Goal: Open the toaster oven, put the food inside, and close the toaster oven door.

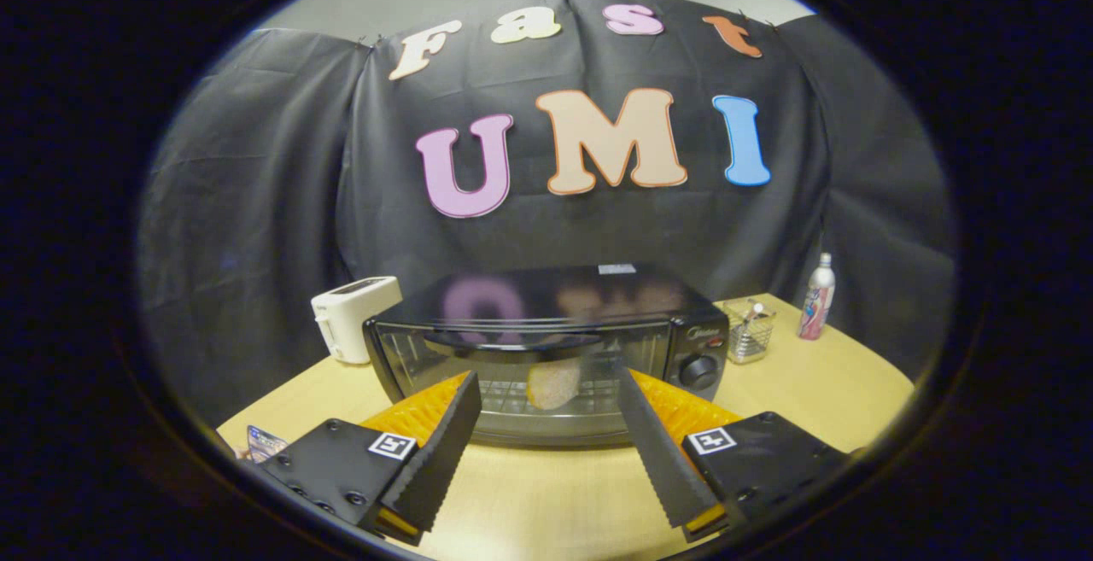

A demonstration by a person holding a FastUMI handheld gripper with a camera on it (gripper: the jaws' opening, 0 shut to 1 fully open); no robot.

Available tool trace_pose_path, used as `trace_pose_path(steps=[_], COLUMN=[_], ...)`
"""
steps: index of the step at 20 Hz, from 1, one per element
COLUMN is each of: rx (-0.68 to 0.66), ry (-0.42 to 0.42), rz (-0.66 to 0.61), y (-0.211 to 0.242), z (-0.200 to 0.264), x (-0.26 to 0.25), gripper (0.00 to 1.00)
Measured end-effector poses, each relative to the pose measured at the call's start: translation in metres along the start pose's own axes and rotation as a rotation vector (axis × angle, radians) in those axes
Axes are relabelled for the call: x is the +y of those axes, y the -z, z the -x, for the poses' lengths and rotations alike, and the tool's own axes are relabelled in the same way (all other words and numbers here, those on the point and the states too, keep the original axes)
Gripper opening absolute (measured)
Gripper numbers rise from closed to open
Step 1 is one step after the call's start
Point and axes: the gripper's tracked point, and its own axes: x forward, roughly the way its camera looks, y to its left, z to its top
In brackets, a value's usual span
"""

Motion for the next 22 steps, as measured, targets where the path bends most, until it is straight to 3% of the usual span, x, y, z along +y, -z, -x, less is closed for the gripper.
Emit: trace_pose_path(steps=[3,5,8,13,22], rx=[-0.067,-0.08,-0.093,-0.113,-0.157], ry=[-0.001,-0.052,-0.058,0.014,0.051], rz=[0.04,0.033,0.011,0.017,-0.027], y=[-0.036,-0.047,-0.053,-0.042,-0.019], z=[0.022,0.038,0.062,0.095,0.126], x=[-0.015,-0.016,-0.04,-0.088,-0.124], gripper=[0.99,0.99,0.99,0.99,0.99])
